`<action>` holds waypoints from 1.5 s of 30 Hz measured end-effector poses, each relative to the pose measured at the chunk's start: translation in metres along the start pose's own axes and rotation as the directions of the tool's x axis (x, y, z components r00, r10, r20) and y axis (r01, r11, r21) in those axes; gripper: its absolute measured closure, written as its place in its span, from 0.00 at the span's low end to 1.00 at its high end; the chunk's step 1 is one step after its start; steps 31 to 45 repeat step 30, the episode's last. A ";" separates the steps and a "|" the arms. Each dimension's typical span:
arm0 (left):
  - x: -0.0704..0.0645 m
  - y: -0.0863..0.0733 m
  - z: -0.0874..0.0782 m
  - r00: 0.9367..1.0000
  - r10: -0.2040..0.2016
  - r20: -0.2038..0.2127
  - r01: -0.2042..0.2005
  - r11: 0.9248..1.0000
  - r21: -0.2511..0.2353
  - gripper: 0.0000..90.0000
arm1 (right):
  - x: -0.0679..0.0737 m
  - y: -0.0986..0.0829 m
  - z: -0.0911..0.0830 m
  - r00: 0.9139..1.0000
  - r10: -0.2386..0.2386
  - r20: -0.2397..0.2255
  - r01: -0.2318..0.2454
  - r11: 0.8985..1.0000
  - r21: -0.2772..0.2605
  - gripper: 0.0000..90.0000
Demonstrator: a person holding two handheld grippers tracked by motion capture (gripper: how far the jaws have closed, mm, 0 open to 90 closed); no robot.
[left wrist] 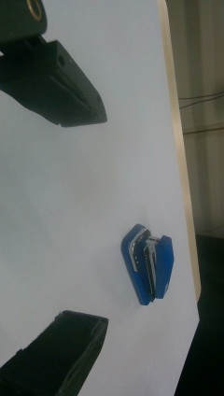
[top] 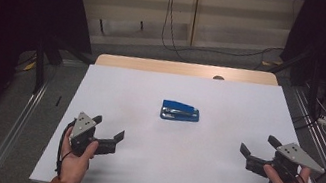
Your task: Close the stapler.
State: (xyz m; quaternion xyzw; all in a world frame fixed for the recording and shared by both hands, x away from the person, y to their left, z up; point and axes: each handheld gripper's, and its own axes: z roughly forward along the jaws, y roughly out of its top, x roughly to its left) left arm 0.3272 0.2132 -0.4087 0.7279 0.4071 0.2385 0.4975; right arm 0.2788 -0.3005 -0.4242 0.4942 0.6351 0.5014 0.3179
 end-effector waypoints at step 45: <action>0.004 -0.011 -0.017 1.000 -0.011 -0.018 0.010 1.000 -0.016 0.04 | 0.000 -0.019 -0.016 0.999 -0.029 0.046 0.029 1.000 0.000 0.02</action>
